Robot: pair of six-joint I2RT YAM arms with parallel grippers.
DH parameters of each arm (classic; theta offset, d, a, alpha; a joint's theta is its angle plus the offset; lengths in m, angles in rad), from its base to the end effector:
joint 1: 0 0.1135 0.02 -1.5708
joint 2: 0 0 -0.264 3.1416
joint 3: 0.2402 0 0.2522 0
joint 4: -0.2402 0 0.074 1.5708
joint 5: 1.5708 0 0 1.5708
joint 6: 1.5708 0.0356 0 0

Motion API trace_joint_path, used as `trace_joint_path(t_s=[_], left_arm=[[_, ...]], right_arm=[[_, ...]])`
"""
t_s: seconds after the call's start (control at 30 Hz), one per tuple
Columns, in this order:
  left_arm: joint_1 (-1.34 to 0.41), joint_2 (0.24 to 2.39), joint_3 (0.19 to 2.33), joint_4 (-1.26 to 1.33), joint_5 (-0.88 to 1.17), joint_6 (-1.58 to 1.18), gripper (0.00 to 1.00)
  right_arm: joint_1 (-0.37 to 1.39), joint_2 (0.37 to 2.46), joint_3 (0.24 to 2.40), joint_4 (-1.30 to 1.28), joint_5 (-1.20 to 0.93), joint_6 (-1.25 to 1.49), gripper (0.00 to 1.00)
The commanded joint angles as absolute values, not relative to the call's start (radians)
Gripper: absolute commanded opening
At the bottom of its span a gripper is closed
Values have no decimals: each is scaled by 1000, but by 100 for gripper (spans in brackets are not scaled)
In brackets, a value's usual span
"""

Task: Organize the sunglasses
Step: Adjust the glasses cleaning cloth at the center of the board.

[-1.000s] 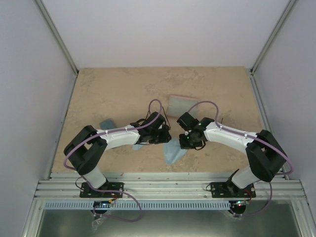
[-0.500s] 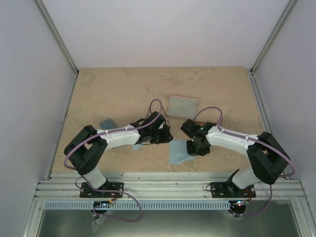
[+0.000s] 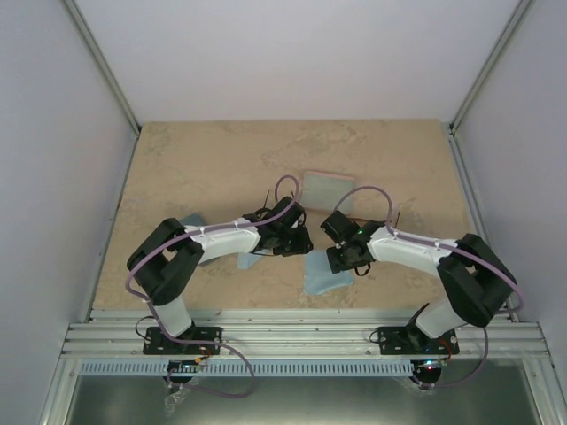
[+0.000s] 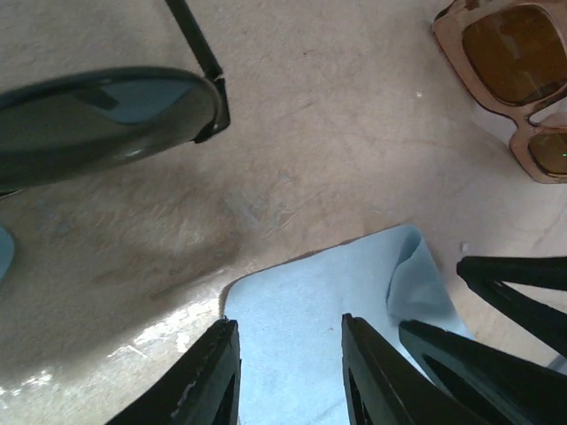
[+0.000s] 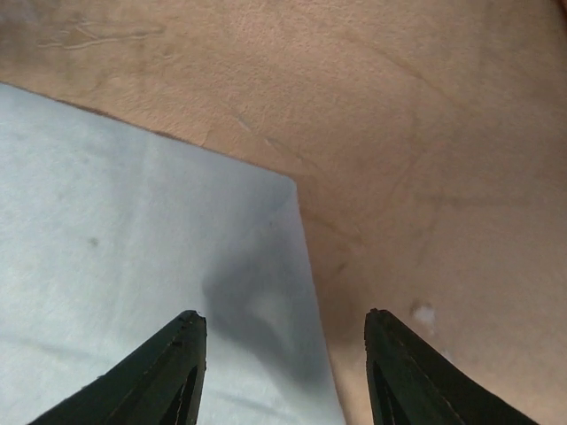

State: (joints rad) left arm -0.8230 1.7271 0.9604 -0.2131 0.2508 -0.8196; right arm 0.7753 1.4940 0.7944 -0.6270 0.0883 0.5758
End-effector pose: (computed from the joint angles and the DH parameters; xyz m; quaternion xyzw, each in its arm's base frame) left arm 0.2244 -0.2550 0.1575 0.0380 0.9491 -0.2930 0.1092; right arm 0.1824 0.1743 0.1587 -0.0934 0.9872 0.0419 0.1223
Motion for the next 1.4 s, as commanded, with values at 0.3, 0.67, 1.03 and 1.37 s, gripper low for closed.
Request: trace_joint_path(t_s=[0.3,0.67,1.03,1.37], left_arm=[[-830,1765,949,-119,371,-903,21],[-833,1840,957,-76,401,-999,22],[-844,1868,1005,-207,289,-1017,15],[-843,1821,1043,-212,279,-986,21]], right_arm=[[774,1595,830,-637,287,608,43],[764,1570,823,-618,323,649,43],[691,1511,786,-674,417,737,30],[663,1452,751,-541,233,612,32]])
